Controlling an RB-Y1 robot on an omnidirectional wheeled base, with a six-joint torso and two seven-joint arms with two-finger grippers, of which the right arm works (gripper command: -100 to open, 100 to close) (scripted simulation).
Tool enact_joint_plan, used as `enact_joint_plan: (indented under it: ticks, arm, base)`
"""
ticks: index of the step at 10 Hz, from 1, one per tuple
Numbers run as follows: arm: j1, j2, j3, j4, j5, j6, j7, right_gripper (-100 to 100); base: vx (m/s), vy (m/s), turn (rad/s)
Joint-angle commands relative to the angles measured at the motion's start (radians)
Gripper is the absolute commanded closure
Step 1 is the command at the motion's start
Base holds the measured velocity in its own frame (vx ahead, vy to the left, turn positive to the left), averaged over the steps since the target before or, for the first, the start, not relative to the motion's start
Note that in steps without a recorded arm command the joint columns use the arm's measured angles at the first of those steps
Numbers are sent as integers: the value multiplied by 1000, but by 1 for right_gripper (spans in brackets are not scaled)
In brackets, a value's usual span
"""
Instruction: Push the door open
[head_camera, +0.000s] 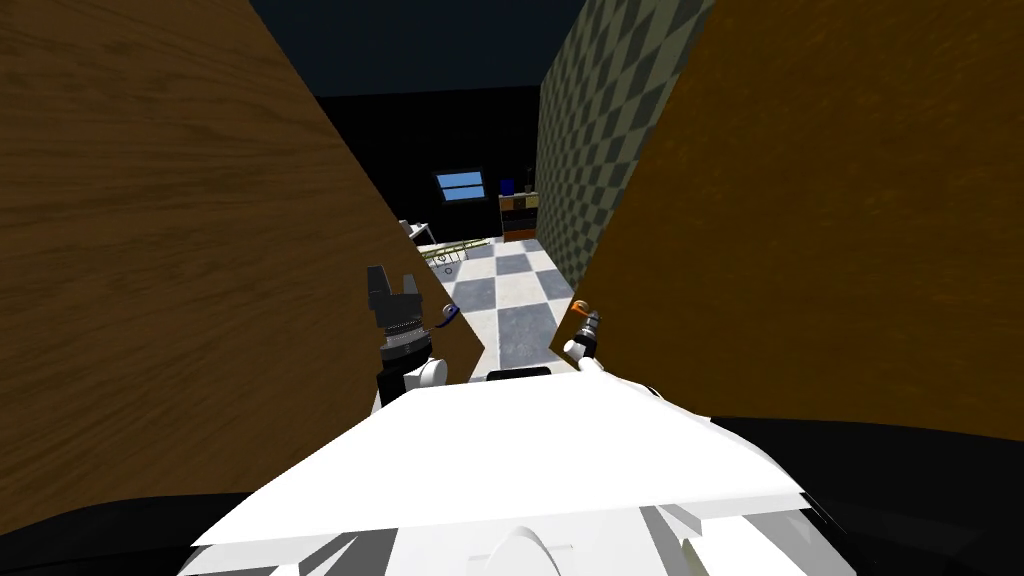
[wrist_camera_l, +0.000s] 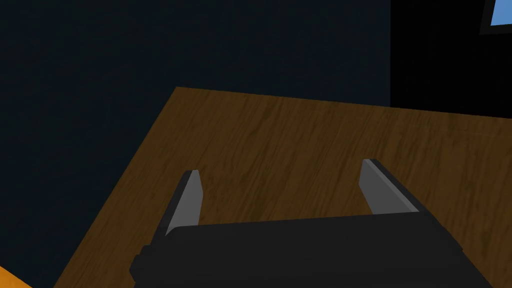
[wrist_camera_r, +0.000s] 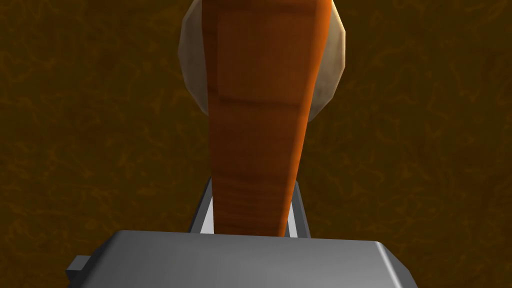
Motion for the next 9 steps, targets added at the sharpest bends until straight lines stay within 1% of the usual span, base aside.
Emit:
enact_joint_plan:
  ticks: [1,2,4,5,7,8,9]
  arm:
    - [2,-8,-29,-5,-19,-20,17,100]
    - [1,-5,-40,-5,-29,-24,25,100]
    - [1,-5,-40,-5,-29,-24,25,100]
    - [-1,3,-61,-5,-46,-32,41,100]
    - [-2,10,-76,-5,-58,-38,51,100]
    - [-2,10,-76,-5,-58,-38,51,100]
    - [-3,21,-92,-4,-71,-44,63,100]
  base:
    - [153,-26,-62]
    - [198,-21,-55]
    - [100,-30,-23]
    - [131,-27,-50]
    - [188,-4,-56]
    - [129,-21,-43]
    - [149,-21,-42]
